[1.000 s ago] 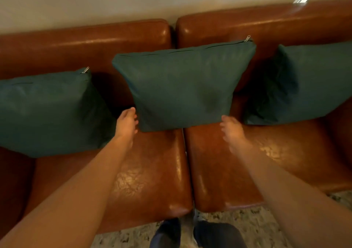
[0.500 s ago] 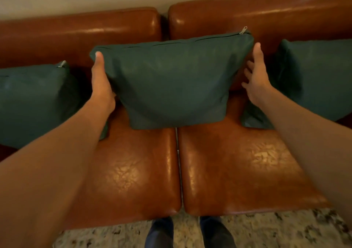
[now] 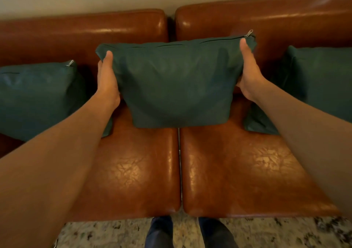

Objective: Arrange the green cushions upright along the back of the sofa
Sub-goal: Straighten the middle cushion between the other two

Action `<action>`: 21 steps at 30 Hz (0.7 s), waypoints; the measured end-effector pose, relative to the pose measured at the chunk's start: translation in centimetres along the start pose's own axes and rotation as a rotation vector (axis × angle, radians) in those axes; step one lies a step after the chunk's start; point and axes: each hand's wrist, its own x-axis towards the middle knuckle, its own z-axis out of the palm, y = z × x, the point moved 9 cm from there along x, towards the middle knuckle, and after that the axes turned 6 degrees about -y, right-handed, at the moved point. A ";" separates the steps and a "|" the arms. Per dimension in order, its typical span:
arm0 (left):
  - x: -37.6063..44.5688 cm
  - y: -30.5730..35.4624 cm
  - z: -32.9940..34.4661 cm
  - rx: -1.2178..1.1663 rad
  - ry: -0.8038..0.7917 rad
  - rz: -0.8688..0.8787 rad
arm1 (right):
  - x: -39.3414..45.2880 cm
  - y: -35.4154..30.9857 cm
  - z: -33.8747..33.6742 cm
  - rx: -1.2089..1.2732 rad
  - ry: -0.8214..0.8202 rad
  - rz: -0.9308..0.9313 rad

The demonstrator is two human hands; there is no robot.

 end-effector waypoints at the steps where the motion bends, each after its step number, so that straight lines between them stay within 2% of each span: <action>1: 0.0 0.0 0.0 -0.007 -0.003 0.002 | 0.0 0.0 0.0 -0.005 0.003 -0.001; 10: 0.3 -0.2 -1.6 -0.004 -0.022 -0.029 | -0.3 0.3 2.0 -0.018 -0.053 0.014; 21: 0.6 -0.6 -0.7 0.014 -0.096 -0.040 | -0.4 0.3 1.4 -0.032 -0.010 0.025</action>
